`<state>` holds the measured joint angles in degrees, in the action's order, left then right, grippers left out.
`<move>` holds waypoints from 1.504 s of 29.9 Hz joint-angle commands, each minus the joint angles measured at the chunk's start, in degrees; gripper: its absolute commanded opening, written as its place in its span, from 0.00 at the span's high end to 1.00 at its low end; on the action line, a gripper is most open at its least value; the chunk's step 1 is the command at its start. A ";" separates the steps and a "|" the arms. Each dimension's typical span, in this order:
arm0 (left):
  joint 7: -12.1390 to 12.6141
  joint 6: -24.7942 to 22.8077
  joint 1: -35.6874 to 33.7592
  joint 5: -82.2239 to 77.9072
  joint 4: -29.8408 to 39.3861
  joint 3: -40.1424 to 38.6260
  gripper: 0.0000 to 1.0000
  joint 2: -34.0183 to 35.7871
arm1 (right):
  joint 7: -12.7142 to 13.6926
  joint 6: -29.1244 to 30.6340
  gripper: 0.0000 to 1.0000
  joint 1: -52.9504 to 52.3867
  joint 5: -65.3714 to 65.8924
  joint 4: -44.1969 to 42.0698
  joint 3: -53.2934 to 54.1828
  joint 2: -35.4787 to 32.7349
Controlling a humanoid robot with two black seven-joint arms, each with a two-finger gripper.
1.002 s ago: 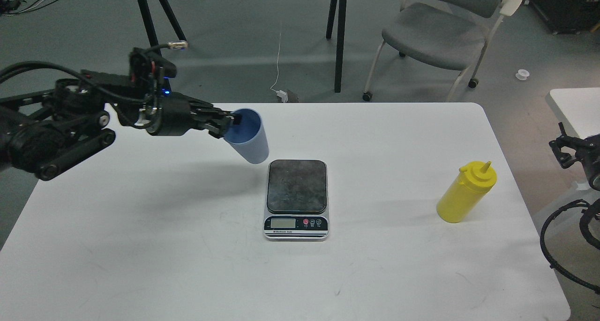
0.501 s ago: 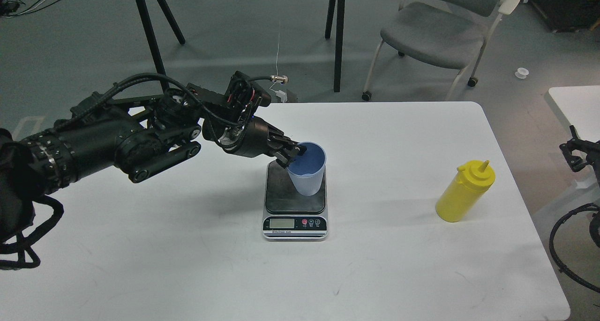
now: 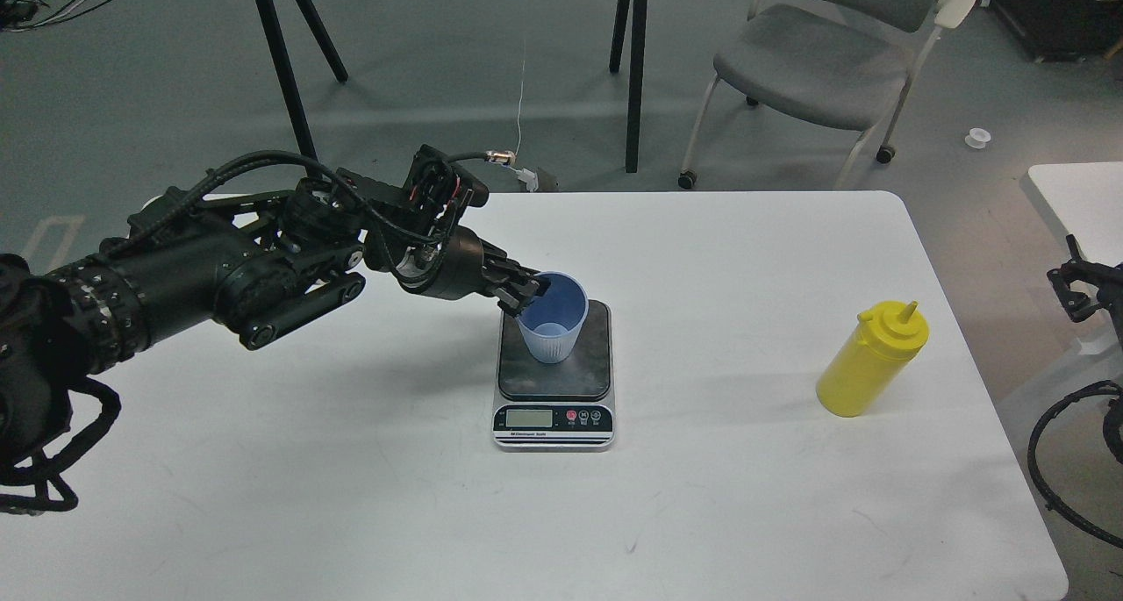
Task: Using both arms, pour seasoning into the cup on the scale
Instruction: 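Open the left gripper and withdraw it from the cup, then move the right gripper to the yellow squeeze bottle and grasp it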
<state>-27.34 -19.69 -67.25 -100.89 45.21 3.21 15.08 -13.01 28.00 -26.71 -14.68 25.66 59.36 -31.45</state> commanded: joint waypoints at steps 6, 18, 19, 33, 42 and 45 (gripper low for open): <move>-0.26 0.26 -0.42 2.53 0.14 -1.01 0.27 0.56 | 0.01 0.00 0.00 0.87 0.01 0.18 0.06 -0.10; -0.43 0.35 -0.25 49.43 0.14 -13.84 0.01 4.87 | 0.09 0.00 0.00 16.23 -4.21 20.72 0.93 -9.15; -0.17 -0.09 -0.25 54.26 0.05 -15.24 0.01 4.96 | 0.09 0.00 0.00 18.69 -4.65 23.88 1.28 -9.77; 0.62 -8.31 7.30 112.82 -12.86 -31.23 0.01 5.84 | 0.80 0.00 0.00 42.09 -6.50 45.53 2.60 -3.72; 6.42 -8.31 16.01 115.30 -13.31 -44.35 0.01 7.95 | 1.23 0.00 0.00 40.60 -6.06 45.18 2.25 5.60; 6.42 -8.31 16.80 115.22 -13.22 -44.35 0.01 8.91 | 1.41 0.00 0.00 39.02 -5.97 44.48 2.25 6.92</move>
<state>-21.00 -28.00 -51.32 14.45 31.89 -40.92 23.25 -11.78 28.00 13.60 -20.71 70.82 61.65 -25.80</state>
